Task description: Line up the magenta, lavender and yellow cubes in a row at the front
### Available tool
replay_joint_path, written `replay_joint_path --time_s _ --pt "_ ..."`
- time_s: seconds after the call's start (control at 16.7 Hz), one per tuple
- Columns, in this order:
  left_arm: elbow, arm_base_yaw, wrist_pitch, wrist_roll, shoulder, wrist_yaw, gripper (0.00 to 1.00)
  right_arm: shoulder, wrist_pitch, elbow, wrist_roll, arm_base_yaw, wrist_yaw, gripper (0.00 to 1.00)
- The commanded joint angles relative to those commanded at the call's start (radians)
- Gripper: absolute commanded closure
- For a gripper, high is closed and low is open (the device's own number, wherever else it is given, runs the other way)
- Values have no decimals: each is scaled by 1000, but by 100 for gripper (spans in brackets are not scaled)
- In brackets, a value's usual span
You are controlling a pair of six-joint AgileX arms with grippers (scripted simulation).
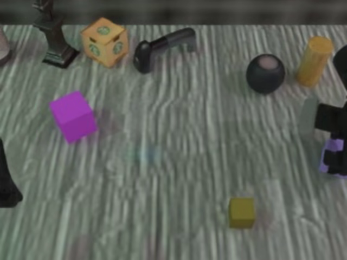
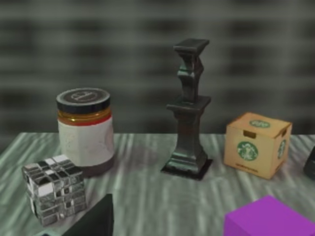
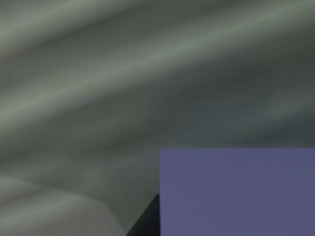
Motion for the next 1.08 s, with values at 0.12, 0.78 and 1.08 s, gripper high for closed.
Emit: replay_joint_path --time_s 0.12,0.78,1.08 --pt "0 0 0 0 0 0 0 -15 -38 24 -3 3 0 100" --pt "0 0 0 0 0 0 0 -105 -245 135 0 6 -1 100" --pt "0 0 0 0 0 0 0 -79 -276 185 83 170 0 100"
